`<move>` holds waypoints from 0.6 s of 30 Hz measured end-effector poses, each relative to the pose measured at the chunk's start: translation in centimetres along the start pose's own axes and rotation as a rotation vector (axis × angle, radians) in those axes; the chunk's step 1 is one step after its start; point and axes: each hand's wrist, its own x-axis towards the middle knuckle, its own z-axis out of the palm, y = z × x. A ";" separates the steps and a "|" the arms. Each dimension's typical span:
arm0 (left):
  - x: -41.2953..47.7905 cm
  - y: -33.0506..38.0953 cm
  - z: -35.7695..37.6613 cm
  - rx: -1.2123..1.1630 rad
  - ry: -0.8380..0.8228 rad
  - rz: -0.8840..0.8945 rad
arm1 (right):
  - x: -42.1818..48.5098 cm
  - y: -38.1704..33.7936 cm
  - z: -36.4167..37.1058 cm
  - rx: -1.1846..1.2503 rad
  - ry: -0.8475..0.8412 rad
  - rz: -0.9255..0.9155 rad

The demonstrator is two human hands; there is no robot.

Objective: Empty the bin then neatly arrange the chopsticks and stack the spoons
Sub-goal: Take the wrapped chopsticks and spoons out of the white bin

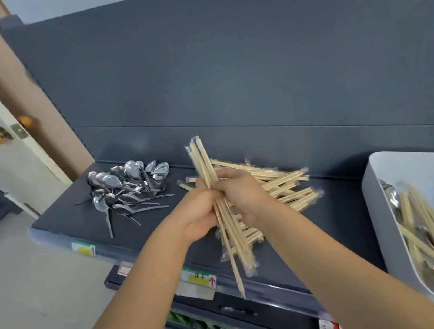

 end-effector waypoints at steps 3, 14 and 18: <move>3.3 0.1 -1.5 -0.128 -0.046 -0.098 | 2.7 0.6 -0.2 -0.047 0.026 0.072; 15.2 1.6 -3.2 0.598 -0.088 -0.122 | 13.1 1.7 -3.6 -0.437 0.273 0.052; 17.4 1.5 -3.4 0.493 -0.135 -0.118 | 13.6 2.4 -4.7 -0.705 0.303 0.007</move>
